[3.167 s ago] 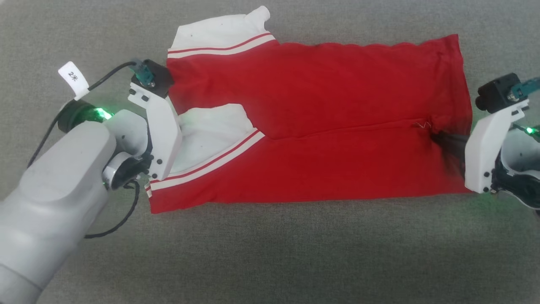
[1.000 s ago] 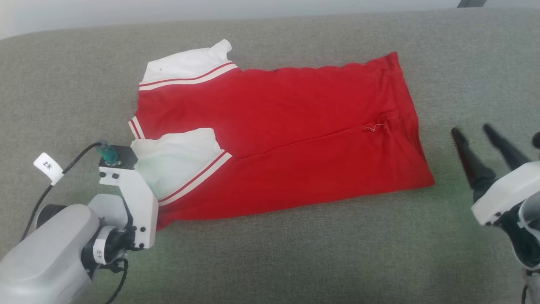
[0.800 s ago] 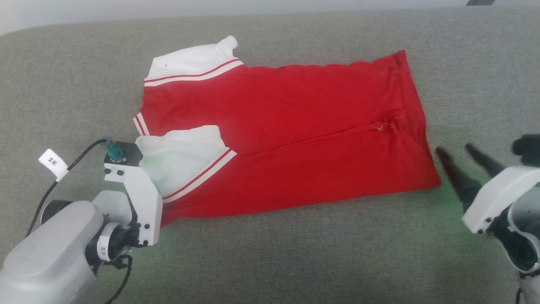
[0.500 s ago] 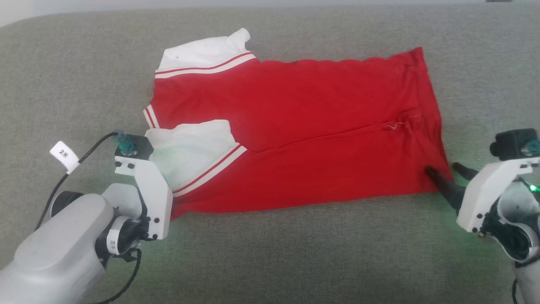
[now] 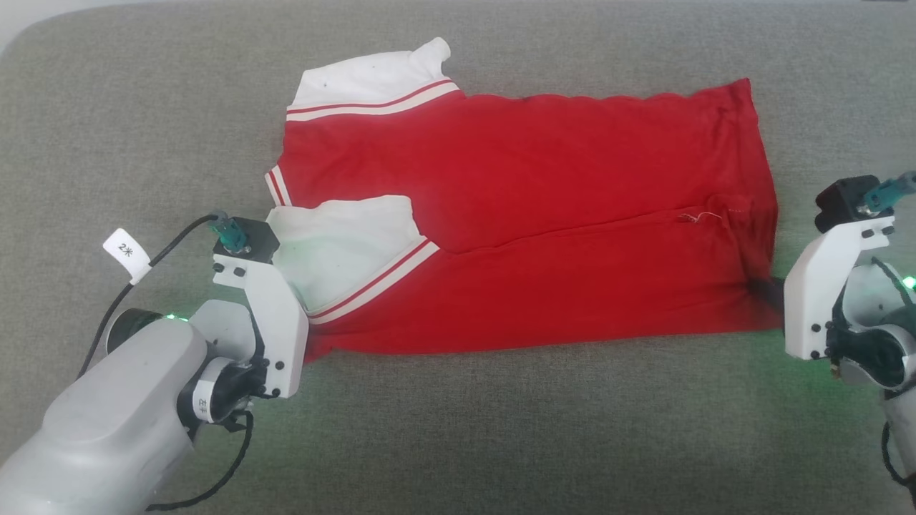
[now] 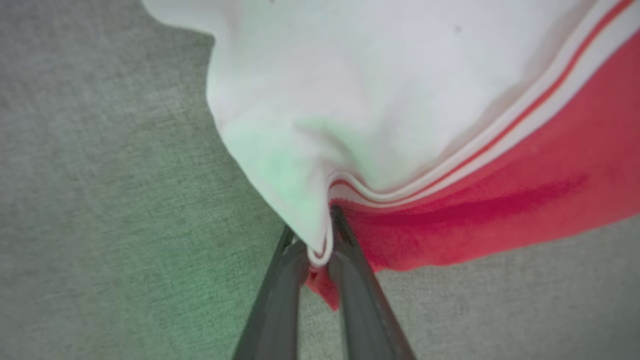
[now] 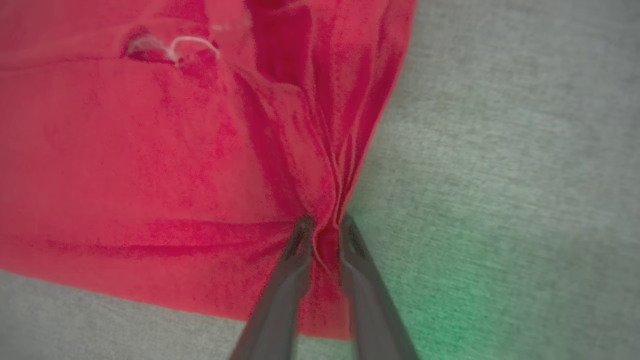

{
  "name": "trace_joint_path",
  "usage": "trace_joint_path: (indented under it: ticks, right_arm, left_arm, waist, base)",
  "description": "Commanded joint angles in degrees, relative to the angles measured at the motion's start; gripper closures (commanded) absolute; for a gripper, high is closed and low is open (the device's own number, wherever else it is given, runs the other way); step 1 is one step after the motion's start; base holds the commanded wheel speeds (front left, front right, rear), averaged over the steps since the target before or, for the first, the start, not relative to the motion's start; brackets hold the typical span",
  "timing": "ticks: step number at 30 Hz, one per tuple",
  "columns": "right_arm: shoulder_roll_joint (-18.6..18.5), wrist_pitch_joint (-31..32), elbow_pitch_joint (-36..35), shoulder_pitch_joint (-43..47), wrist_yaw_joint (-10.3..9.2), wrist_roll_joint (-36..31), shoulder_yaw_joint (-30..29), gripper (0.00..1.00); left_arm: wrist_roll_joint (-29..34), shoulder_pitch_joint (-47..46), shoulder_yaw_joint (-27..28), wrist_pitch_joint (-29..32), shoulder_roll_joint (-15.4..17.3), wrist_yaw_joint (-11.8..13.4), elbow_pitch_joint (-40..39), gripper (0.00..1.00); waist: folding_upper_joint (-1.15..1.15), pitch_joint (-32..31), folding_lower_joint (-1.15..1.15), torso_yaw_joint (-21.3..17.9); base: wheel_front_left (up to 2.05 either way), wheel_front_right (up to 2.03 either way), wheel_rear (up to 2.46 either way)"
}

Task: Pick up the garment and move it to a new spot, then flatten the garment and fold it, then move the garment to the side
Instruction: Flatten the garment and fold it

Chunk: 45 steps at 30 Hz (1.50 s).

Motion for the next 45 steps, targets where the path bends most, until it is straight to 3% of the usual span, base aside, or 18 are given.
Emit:
trace_joint_path:
  ticks: [1,7,12,19,25,30,36,37,38,40,41,42,45]
  right_arm:
    - [1.3,1.7,2.1,2.6,-0.05,0.4,1.6,1.00]
    - [-0.4,3.5,-1.0,3.4,-0.03,2.4,0.3,1.00]
    - [-3.0,5.7,-6.2,5.4,-0.06,4.2,-1.7,1.00]
    - [-4.9,9.8,-15.8,11.9,-0.06,5.7,-6.2,1.00]
    - [-3.6,13.8,-23.3,19.5,-0.06,5.4,-10.9,1.00]
    - [-0.9,14.7,-25.8,23.2,-0.06,3.9,-13.4,1.00]
    - [1.9,12.9,-22.0,22.3,-0.06,2.7,-11.8,1.00]
    - [2.2,12.4,-20.9,21.7,-0.06,2.6,-11.6,1.00]
    - [2.4,11.9,-19.7,21.2,-0.06,2.2,-11.2,0.86]
    - [2.5,11.2,-17.6,20.2,-0.06,2.3,-10.2,0.60]
    - [2.4,10.4,-17.1,19.6,-0.06,2.2,-9.7,0.54]
    - [2.3,10.0,-16.5,19.0,-0.06,2.2,-9.3,0.00]
    - [1.6,8.9,-15.8,18.2,-0.08,2.8,-8.5,0.00]
  left_arm:
    - [-0.2,1.2,-1.4,-0.3,-1.9,-0.4,2.0,1.00]
    - [-1.4,1.1,-0.8,1.4,0.0,-0.5,0.4,1.00]
    - [-1.7,1.5,0.0,4.1,3.5,1.2,-4.8,1.00]
    - [-1.6,3.9,-0.1,8.2,8.8,6.6,-15.9,1.00]
    - [-2.1,7.9,-0.8,10.5,12.2,11.6,-24.1,1.00]
    - [-2.8,10.8,-1.2,9.5,12.2,13.0,-25.6,1.00]
    - [-4.2,12.3,-1.3,8.1,9.8,11.6,-21.3,1.00]
    - [-4.1,12.1,-1.3,7.7,9.4,11.4,-20.3,0.79]
    - [-4.1,11.9,-1.5,7.6,8.8,11.0,-19.5,0.59]
    - [-4.2,11.4,-1.6,7.2,8.0,10.4,-18.1,0.00]
    - [-4.0,11.0,-1.5,7.1,7.9,10.1,-17.4,0.00]
    - [-4.0,10.7,-1.5,7.1,7.8,10.0,-17.1,0.00]
    - [-3.8,9.5,-0.4,6.7,8.6,10.2,-17.2,0.00]
  waist:
    - [-0.01,-0.1,0.00,0.2]
    - [-0.01,-1.0,0.00,0.4]
    - [-0.01,-2.2,0.00,0.5]
    - [-0.01,-3.3,0.00,0.7]
    - [-0.01,-3.4,0.00,0.6]
    - [-0.01,-3.1,0.00,0.4]
    - [-0.01,-2.6,0.00,-0.2]
    - [-0.01,-2.5,0.00,-0.2]
    - [-0.01,-2.5,0.00,-0.2]
    - [-0.01,-2.4,0.00,-0.2]
    - [-0.01,-2.5,0.00,-0.2]
    - [-0.01,-2.5,0.00,-0.2]
    - [-0.01,-2.8,0.00,-0.2]
  base:
    - [0.00,0.00,0.00]
    - [0.00,0.00,0.00]
    - [0.00,0.00,0.00]
    - [0.00,0.00,0.00]
    - [0.00,0.00,0.00]
    - [0.00,0.00,0.00]
    - [0.00,0.00,0.00]
    - [0.00,0.00,0.00]
    - [0.00,0.00,0.00]
    - [0.00,0.00,0.00]
    - [0.00,0.00,0.00]
    - [0.00,0.00,0.00]
    - [0.00,0.00,0.00]
